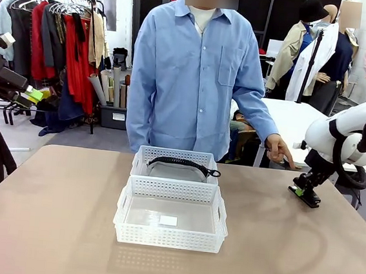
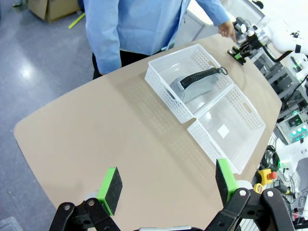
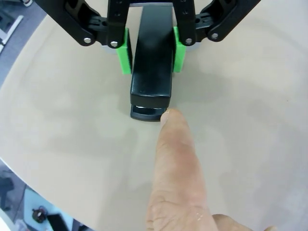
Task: Distribute items into two baskets.
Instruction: Pick up the Stapler that the person points to.
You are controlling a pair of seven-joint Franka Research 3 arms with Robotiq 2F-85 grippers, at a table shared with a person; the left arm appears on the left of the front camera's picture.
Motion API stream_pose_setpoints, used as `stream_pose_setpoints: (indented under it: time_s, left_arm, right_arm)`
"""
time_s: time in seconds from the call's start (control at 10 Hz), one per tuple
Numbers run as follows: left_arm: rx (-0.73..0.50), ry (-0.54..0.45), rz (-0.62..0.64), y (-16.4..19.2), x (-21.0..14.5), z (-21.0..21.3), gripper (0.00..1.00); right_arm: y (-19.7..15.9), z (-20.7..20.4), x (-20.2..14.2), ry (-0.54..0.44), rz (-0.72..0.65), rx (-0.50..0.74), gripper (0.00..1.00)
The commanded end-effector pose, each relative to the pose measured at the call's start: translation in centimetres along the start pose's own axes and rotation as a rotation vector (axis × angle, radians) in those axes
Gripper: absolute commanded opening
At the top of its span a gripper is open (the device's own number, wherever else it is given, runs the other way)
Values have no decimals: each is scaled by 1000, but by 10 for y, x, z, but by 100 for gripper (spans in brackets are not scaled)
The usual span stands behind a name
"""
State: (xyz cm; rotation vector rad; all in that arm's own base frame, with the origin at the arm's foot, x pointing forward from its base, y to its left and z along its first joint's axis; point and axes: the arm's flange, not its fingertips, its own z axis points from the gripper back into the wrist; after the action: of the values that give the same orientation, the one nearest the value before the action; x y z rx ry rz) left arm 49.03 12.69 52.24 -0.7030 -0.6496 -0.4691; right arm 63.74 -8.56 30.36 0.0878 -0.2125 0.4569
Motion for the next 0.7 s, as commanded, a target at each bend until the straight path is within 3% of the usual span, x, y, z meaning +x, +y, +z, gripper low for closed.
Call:
stream_pose_setpoints:
  time_s: [0.0, 0.6]
  left_arm:
    - [4, 11, -6, -1, -1, 1, 100]
    - [4, 11, -6, -1, -1, 1, 100]
  right_arm:
    - [-6, 2, 5, 4, 9, 10, 0]
    - [-3, 6, 3, 16, 18, 22, 0]
